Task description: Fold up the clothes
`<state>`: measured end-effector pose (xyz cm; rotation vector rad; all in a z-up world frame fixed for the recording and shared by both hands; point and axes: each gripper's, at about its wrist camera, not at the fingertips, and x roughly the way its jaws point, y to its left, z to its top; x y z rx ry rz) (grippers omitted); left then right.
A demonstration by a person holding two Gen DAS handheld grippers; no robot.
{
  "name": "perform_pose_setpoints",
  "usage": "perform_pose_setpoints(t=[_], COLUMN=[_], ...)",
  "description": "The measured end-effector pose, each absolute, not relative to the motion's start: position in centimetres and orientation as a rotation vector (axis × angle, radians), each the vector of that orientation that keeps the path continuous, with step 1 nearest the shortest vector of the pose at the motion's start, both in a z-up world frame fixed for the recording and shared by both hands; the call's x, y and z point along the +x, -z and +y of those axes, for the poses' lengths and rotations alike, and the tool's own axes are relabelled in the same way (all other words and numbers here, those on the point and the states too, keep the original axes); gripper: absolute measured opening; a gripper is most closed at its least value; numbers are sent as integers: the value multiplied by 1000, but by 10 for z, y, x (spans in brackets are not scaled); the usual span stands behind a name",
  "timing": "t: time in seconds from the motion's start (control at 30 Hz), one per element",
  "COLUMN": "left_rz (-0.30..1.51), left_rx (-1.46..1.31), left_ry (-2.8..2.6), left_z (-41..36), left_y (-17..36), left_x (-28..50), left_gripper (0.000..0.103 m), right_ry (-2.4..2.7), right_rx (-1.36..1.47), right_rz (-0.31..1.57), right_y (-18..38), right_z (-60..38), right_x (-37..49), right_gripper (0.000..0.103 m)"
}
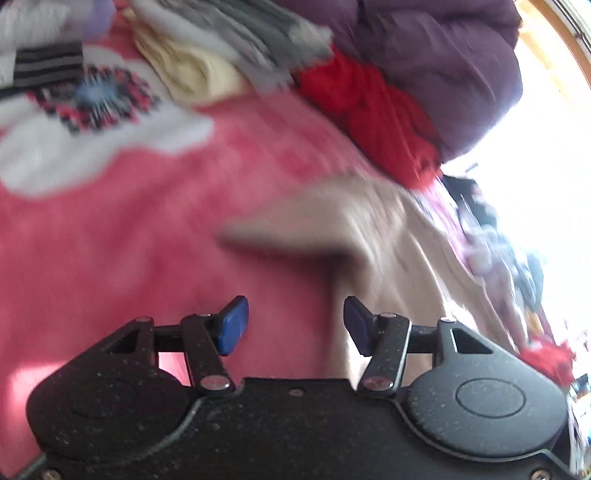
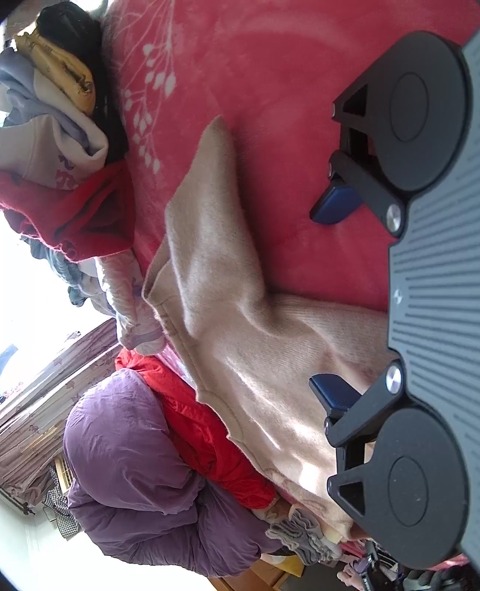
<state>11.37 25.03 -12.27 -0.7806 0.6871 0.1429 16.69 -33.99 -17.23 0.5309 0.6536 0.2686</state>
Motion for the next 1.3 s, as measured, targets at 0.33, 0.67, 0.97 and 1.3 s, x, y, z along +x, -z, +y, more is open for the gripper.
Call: perform_pose_setpoints(t=[0.33,0.67,0.97,1.3], left_rz=[828,830,770,885], left_rx=[-798,-811,-881,-930], left_ry=[-37,-29,-41,-96], left_z=[183,165,181,188], left_y=[131,133,113,144], left_x=[53,28,3,5], left_gripper=[56,41,11,12], right_ry=[-317,-421,-399,-271], right_rx=[836,854,830,686], right_rz=[788,876,770,974], right_y=[182,188,136,163], right_z=[-359,-326,-334,-319], right_x=[105,69,51,51], right_gripper=[71,53,9,9])
